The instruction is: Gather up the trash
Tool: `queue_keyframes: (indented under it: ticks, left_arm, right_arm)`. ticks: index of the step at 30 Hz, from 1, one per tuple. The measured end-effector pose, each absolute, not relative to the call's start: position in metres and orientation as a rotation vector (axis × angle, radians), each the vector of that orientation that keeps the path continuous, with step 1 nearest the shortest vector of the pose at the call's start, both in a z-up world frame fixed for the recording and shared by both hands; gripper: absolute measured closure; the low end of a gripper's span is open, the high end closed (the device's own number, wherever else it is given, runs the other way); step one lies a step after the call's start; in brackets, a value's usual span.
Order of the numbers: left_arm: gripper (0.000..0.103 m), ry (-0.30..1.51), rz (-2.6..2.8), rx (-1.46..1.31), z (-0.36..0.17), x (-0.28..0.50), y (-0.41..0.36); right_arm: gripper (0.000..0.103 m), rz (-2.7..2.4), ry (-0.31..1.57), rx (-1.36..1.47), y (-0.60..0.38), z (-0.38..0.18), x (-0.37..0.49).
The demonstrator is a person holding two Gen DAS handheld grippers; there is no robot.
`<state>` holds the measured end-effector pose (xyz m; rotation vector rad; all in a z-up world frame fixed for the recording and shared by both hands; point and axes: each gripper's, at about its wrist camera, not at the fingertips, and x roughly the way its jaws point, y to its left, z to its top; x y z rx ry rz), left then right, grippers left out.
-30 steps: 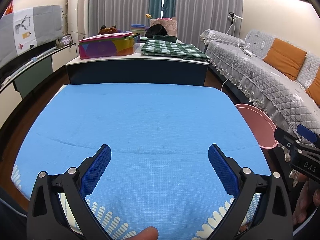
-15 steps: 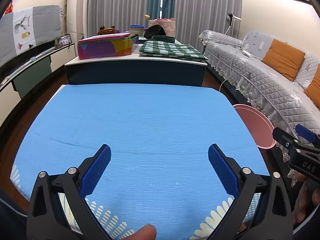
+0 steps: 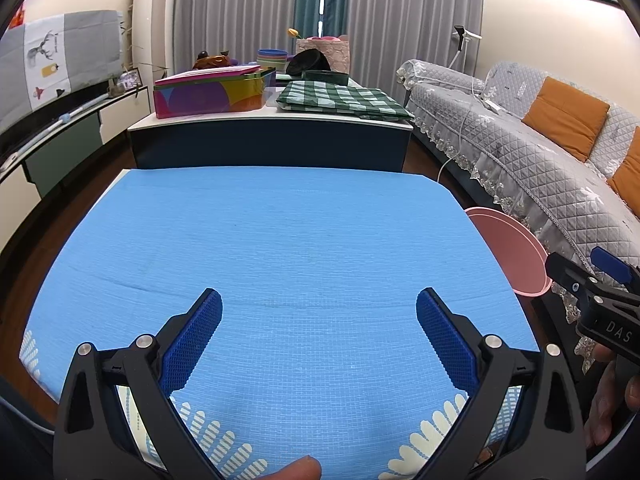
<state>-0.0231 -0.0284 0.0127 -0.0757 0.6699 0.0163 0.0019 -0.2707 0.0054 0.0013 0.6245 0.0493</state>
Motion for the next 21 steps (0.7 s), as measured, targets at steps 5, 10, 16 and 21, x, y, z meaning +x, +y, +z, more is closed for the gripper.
queue_keyframes:
  ticks: [5, 10, 16, 21]
  left_arm:
    - [0.008, 0.67, 0.014, -0.076, 0.0126, -0.0219, -0.0281]
    - [0.008, 0.67, 0.01, -0.073, 0.0124, -0.0217, -0.0288]
    - [0.008, 0.666, 0.002, -0.07, 0.0114, -0.0212, -0.0304]
    - [0.008, 0.671, 0.015, -0.07, 0.0116, -0.0185, -0.0299]
  right_arm:
    - [0.005, 0.051, 0.625, 0.001, -0.2703, 0.0059, 0.0015]
    - [0.005, 0.055, 0.625, 0.002, -0.2677, 0.0076, 0.0023]
    - [0.005, 0.054, 0.625, 0.002, -0.2677, 0.0075, 0.0022]
    - [0.005, 0.055, 0.625, 0.002, -0.2679, 0.0075, 0.0022]
